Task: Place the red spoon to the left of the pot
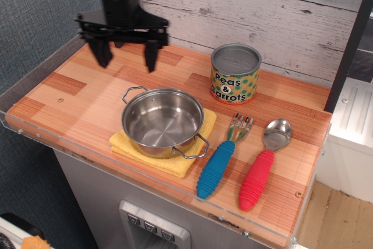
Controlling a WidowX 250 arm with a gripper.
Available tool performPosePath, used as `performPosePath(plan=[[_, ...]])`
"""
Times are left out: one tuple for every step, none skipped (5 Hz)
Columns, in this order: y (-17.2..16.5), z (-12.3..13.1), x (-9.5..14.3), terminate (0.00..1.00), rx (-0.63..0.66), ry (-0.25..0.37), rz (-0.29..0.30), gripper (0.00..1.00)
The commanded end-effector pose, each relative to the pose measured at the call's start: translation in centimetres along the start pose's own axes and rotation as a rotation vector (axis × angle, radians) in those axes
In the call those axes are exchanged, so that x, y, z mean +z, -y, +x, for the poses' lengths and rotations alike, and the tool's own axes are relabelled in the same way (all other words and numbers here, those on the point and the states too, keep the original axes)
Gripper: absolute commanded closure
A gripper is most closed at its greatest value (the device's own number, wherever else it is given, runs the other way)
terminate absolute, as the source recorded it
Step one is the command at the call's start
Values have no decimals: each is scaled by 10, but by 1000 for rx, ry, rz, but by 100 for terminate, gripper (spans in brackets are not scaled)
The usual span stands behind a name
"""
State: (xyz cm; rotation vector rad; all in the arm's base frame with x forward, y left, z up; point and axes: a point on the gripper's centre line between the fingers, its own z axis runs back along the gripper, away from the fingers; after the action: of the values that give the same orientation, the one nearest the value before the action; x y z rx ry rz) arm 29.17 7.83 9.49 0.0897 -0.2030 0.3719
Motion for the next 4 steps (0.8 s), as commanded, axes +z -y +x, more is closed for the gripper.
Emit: performPosePath(plan=[[66, -26, 8, 0, -235, 20, -69, 0], [87, -40, 11, 0, -318, 21, -105, 0], [105, -51, 12, 0, -374, 9, -137, 0], [122, -60, 7, 0, -419, -31, -162, 0]])
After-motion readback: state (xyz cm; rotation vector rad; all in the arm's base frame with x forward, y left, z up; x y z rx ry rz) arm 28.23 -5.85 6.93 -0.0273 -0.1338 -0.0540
